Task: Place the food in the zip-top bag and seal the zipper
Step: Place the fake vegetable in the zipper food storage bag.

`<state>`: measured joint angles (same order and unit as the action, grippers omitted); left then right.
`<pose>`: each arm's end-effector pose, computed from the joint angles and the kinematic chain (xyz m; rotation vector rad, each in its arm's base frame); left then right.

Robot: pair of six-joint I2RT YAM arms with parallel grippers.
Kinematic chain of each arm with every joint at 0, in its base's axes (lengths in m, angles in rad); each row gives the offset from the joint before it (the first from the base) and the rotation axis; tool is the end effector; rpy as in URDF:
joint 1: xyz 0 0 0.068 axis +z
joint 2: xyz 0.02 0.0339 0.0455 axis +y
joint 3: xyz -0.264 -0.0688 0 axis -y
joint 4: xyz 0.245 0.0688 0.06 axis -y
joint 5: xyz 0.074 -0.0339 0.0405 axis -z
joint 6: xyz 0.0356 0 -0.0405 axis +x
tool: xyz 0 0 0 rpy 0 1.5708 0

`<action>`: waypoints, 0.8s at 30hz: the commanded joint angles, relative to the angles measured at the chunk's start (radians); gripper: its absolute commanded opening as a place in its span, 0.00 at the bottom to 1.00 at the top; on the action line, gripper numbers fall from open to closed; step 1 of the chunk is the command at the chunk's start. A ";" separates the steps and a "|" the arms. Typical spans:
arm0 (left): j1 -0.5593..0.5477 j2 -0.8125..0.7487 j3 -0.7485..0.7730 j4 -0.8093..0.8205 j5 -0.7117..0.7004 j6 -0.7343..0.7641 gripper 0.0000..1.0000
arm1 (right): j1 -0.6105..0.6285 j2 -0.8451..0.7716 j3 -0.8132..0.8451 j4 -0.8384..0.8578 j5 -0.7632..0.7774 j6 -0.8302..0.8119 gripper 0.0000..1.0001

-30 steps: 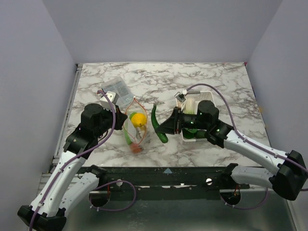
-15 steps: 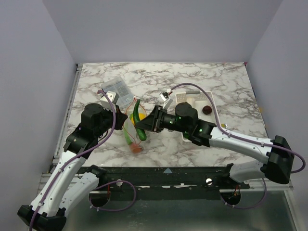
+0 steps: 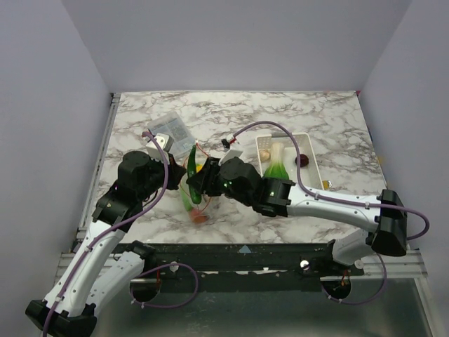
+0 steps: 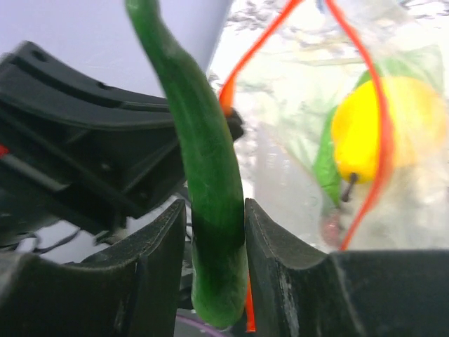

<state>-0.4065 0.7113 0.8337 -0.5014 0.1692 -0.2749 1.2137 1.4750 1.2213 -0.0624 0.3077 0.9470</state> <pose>0.1420 -0.0677 0.3349 0.2452 1.9793 -0.6103 0.1323 0.3237 0.3393 -0.0439 2.0527 1.1560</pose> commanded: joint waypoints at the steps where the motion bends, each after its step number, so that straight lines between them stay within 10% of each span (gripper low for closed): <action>1: 0.006 -0.017 -0.005 0.022 0.019 -0.003 0.00 | 0.026 0.022 0.029 -0.100 0.164 -0.048 0.46; 24: 0.006 -0.006 -0.007 0.028 0.031 -0.003 0.00 | 0.016 -0.110 0.070 -0.296 0.252 -0.310 0.50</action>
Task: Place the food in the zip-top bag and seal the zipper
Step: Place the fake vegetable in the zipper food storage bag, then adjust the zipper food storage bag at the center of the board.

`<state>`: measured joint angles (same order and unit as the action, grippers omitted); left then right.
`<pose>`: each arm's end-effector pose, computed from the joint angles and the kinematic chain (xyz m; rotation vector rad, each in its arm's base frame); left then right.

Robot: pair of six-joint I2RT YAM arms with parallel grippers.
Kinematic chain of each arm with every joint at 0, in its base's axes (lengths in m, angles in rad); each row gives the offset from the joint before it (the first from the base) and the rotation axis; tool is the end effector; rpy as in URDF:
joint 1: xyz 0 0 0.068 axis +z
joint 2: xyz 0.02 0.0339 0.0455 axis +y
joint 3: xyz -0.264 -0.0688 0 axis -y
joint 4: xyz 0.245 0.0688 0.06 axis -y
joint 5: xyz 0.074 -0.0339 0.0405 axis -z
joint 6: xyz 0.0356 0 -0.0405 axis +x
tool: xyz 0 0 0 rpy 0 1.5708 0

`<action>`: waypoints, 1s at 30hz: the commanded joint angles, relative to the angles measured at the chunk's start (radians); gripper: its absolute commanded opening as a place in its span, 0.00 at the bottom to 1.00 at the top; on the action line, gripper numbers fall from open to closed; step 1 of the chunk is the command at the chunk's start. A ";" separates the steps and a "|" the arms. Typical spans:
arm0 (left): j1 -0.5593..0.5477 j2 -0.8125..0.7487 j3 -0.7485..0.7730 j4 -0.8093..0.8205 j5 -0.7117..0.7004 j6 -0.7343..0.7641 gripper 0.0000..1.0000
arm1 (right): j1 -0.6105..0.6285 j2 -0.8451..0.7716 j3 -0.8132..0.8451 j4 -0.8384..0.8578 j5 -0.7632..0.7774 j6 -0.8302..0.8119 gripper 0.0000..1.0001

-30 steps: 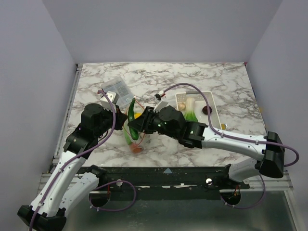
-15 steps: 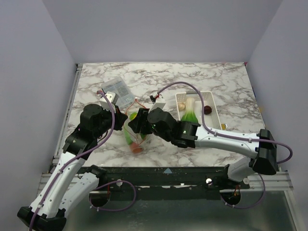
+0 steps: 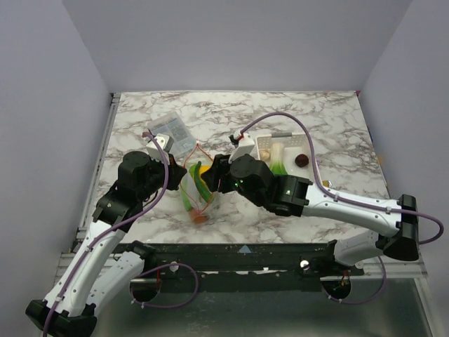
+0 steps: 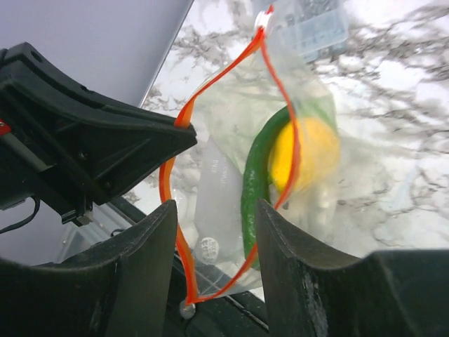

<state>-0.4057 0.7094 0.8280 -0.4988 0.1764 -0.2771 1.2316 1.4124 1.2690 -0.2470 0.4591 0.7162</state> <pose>0.1419 -0.0678 0.3336 0.2472 1.9812 -0.6180 0.1238 0.3035 0.3583 -0.2060 2.0043 0.8414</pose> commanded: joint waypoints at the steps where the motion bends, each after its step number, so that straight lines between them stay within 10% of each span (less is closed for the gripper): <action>1: 0.006 -0.002 0.000 0.022 0.023 -0.001 0.00 | -0.015 -0.045 0.041 -0.155 0.110 -0.080 0.50; 20: 0.005 0.006 -0.006 0.025 0.037 -0.002 0.00 | -0.222 0.226 0.276 -0.176 -0.296 -0.266 0.51; 27: 0.005 0.016 -0.006 0.027 0.063 0.004 0.00 | -0.224 0.293 0.330 -0.215 -0.281 -0.250 0.01; 30: 0.005 0.047 0.012 0.024 0.139 -0.003 0.00 | -0.225 0.253 0.277 -0.155 -0.311 -0.188 0.00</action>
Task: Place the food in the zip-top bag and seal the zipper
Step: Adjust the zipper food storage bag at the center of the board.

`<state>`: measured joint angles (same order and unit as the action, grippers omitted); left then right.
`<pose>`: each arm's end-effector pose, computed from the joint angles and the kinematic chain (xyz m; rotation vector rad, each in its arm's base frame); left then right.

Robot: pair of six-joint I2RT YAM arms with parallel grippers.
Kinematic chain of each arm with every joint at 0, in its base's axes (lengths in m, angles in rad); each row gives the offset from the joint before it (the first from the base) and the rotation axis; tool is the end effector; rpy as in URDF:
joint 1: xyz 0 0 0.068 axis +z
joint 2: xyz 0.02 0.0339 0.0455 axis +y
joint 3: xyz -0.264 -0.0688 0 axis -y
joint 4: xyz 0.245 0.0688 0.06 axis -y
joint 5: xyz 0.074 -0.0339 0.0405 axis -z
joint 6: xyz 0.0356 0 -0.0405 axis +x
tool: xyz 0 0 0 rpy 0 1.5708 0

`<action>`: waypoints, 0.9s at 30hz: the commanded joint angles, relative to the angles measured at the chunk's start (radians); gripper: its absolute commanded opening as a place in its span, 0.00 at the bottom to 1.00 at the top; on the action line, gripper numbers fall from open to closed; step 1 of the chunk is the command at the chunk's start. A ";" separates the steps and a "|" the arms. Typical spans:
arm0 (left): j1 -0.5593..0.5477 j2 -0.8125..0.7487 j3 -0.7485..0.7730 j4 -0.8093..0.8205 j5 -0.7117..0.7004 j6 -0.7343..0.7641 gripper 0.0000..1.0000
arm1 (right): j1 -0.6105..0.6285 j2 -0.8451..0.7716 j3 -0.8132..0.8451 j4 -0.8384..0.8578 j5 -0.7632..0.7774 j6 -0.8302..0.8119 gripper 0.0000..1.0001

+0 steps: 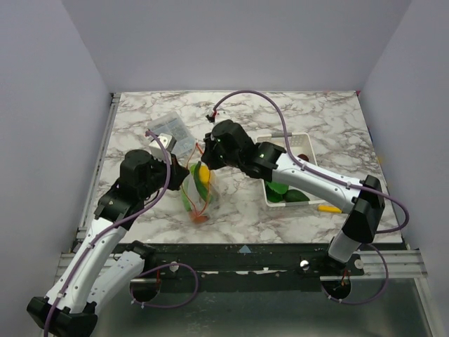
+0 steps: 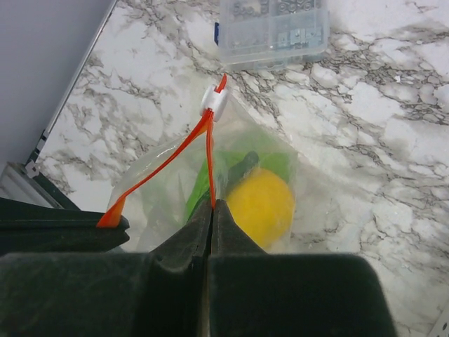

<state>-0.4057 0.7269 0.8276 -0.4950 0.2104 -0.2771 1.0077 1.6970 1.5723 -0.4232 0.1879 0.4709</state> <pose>0.1449 -0.0703 0.3315 0.2703 1.9957 -0.6485 0.2174 0.3320 0.3477 -0.4671 2.1334 0.6729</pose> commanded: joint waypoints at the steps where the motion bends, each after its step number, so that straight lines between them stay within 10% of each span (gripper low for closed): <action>1: 0.005 0.052 0.030 0.009 0.137 -0.013 0.00 | 0.000 -0.043 -0.037 0.033 -0.050 0.076 0.00; 7: -0.018 0.135 0.108 -0.036 0.257 -0.077 0.30 | -0.001 -0.114 -0.129 0.115 0.014 0.273 0.00; 16: -0.172 0.128 0.109 -0.042 0.046 -0.109 0.64 | 0.001 -0.194 -0.300 0.331 0.037 0.558 0.01; 27: -0.347 0.211 0.151 -0.094 -0.384 -0.132 0.49 | 0.011 -0.250 -0.412 0.454 0.056 0.764 0.00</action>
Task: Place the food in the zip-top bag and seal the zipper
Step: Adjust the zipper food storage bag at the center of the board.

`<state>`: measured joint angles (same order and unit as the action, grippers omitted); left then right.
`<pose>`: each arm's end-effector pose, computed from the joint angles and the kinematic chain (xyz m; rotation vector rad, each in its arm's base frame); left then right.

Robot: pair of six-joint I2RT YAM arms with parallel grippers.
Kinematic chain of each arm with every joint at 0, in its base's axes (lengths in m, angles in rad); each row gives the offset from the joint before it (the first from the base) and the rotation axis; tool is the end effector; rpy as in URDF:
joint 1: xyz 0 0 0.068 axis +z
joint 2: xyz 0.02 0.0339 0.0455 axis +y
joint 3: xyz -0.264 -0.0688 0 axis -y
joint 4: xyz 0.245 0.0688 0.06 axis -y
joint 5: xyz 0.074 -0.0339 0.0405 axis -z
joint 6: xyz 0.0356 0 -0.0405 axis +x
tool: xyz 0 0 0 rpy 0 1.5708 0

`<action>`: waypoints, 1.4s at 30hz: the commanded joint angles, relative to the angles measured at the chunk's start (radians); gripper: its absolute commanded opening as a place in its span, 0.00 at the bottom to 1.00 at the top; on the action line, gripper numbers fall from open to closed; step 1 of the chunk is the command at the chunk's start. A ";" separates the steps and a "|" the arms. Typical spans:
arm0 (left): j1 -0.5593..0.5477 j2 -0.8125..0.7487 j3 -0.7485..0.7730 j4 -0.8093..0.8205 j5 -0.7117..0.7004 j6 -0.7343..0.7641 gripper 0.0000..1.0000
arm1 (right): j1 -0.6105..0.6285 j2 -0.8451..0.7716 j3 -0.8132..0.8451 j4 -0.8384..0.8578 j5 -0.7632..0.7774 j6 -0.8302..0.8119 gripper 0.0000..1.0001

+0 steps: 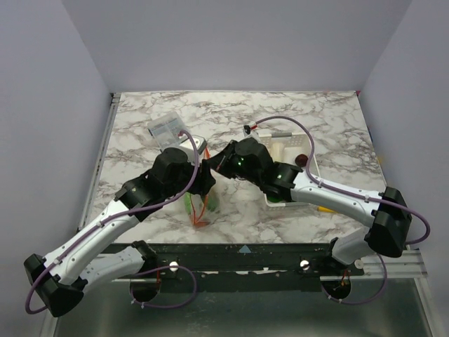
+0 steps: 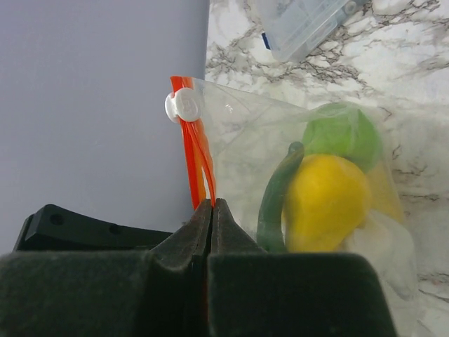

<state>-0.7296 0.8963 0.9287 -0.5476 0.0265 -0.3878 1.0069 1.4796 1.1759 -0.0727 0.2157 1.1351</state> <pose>0.1436 -0.1296 0.3336 0.3846 2.1299 -0.6931 0.1929 0.2908 0.3204 0.2934 2.1191 1.1627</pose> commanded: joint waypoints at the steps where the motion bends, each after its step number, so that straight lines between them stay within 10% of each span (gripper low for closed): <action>1: -0.024 0.050 0.058 -0.049 -0.213 -0.022 0.41 | 0.014 -0.033 -0.021 0.108 0.031 0.103 0.01; 6: -0.024 0.061 0.094 -0.077 -0.217 0.034 0.01 | 0.012 -0.064 -0.050 0.135 0.033 -0.009 0.17; 12: -0.021 0.004 0.095 -0.083 -0.096 0.187 0.00 | -0.082 -0.157 -0.064 0.095 -0.163 -0.530 0.64; 25: 0.004 -0.079 0.076 -0.082 0.222 0.429 0.00 | -0.415 -0.163 -0.149 0.129 -1.237 -1.090 0.83; 42: 0.008 -0.014 0.080 -0.091 0.391 0.465 0.00 | -0.507 0.011 -0.007 -0.030 -1.619 -1.284 0.81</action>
<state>-0.7265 0.8722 1.0000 -0.6540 0.3649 0.0605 0.5037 1.4662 1.1362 -0.0696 -1.2572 -0.1139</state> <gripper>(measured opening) 0.015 0.824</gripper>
